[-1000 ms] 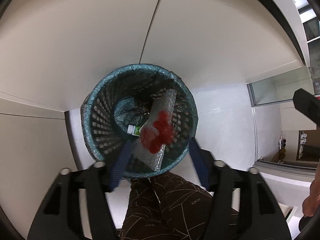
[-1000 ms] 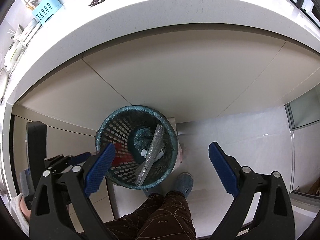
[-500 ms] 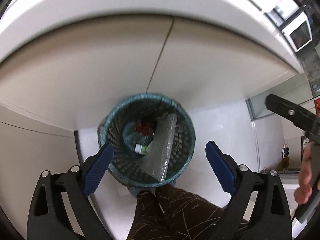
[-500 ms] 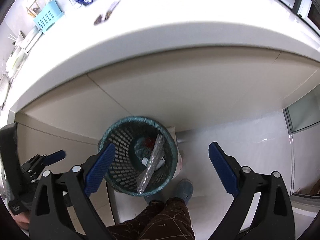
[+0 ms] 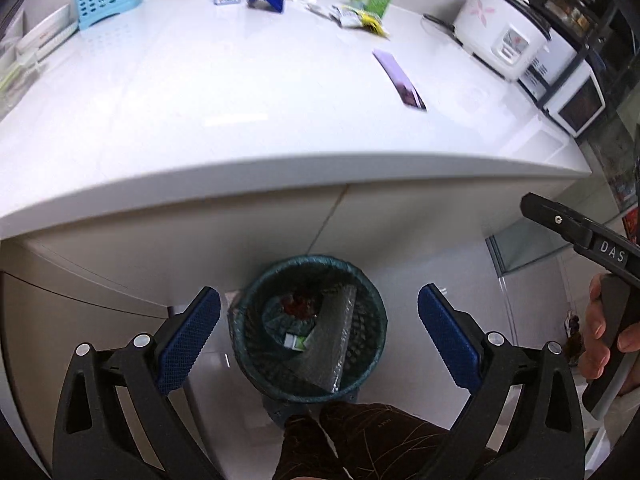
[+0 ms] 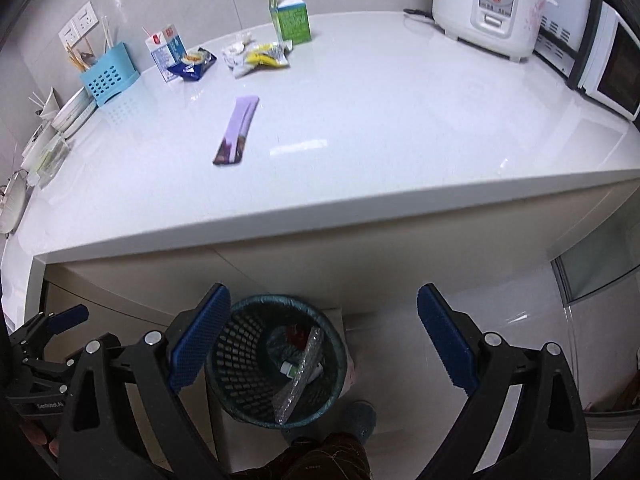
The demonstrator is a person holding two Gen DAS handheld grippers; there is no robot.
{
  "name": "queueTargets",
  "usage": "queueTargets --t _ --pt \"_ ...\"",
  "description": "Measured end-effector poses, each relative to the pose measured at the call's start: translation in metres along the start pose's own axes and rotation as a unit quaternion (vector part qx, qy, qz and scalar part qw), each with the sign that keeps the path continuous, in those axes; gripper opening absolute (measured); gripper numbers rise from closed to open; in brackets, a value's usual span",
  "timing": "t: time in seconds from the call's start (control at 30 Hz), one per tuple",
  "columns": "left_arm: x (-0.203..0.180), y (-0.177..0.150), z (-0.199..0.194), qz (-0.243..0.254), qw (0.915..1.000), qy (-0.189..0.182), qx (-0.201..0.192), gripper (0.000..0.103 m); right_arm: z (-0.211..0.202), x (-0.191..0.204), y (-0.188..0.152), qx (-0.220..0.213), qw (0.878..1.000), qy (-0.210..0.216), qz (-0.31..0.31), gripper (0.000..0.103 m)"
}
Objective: Collect trash
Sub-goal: 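Raise both open tools back up over the counter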
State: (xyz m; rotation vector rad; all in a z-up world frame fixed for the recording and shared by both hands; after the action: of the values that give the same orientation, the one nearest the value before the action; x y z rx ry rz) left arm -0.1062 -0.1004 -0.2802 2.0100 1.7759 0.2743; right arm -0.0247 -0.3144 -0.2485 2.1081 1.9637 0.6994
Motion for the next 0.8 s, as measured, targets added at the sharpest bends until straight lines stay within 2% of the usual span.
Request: queueTargets --t 0.3,0.43,0.8 --pt "0.028 0.046 -0.019 -0.015 0.9993 0.019 -0.029 0.097 -0.019 0.013 0.052 -0.038 0.999 0.007 0.002 0.091" --pt "0.039 0.077 -0.019 -0.017 0.9986 0.031 -0.039 0.097 -0.018 0.017 0.079 -0.051 0.999 0.012 -0.001 0.091" --pt "0.072 0.172 -0.002 -0.052 0.9953 0.06 -0.056 0.097 0.017 0.036 0.173 -0.06 0.997 0.03 -0.032 0.09"
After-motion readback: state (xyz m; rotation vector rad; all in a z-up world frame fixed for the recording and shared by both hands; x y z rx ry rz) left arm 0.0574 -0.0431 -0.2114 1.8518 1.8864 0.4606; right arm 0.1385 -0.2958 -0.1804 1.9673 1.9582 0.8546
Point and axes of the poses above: each gripper's, at about its wrist camera, not at the fingertips, and z roughly the way its jaws point, x to its left, y to its top, the point moved 10 cm from there along z, roughly the way its jaws point, and after that the axes turned 12 degrees about z, right-handed, at the moved point
